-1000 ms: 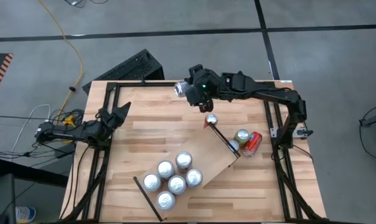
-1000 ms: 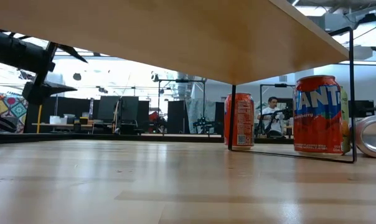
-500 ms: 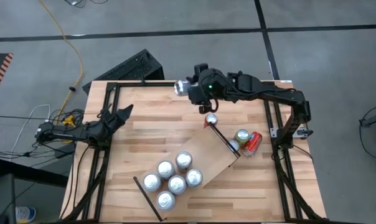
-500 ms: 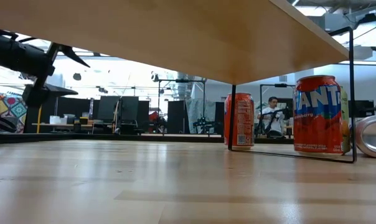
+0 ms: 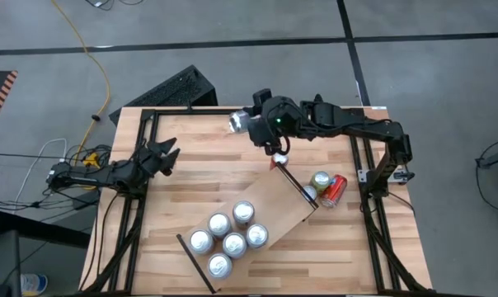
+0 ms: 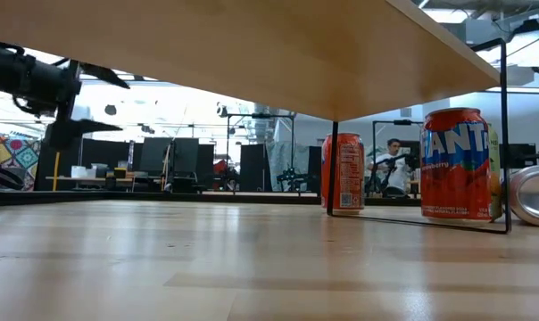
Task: Place canned beverage on shelf
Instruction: Put the red silver soda can on the shelf aligned with the other red silver soda can
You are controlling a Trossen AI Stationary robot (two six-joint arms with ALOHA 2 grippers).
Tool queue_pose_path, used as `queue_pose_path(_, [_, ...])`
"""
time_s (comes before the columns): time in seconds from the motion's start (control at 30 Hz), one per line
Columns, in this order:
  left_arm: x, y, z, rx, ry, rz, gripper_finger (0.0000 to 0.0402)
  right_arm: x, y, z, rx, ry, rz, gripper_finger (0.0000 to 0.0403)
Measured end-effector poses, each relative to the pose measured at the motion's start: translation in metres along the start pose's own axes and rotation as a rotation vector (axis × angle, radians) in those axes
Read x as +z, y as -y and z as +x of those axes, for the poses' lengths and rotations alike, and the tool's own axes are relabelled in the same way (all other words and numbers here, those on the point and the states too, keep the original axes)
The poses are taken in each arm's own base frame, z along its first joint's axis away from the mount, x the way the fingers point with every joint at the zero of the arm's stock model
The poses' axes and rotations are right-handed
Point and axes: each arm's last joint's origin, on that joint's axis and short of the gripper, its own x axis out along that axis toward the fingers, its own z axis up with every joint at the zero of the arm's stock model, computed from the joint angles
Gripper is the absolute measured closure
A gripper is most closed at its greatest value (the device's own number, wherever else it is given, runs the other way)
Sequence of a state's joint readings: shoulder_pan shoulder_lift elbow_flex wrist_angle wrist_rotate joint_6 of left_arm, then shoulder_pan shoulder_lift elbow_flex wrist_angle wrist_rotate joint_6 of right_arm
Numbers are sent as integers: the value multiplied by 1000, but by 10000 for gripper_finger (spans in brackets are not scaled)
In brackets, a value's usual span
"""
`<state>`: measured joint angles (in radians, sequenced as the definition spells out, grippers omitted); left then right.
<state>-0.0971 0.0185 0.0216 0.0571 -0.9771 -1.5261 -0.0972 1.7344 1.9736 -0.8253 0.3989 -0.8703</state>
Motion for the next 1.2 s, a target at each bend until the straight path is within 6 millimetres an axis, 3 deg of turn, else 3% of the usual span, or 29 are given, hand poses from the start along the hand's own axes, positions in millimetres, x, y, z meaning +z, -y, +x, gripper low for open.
queue_pose_path(0.13, [-3,5,0,-44,-117,20,51,5,-3,1,5,18,-15,168])
queue_pose_path(0.47, [-1,25,-3,-211,-149,22,51,8,-12,13,33,5,-26,168])
queue_pose_path(0.77, [2,32,-4,-262,-106,37,51,18,-21,16,41,25,-55,168])
queue_pose_path(1.0, [6,32,-3,-215,22,-99,51,27,-24,12,30,63,-66,168])
queue_pose_path(1.2, [3,39,-5,-280,-119,-111,51,30,-28,10,36,70,-74,168])
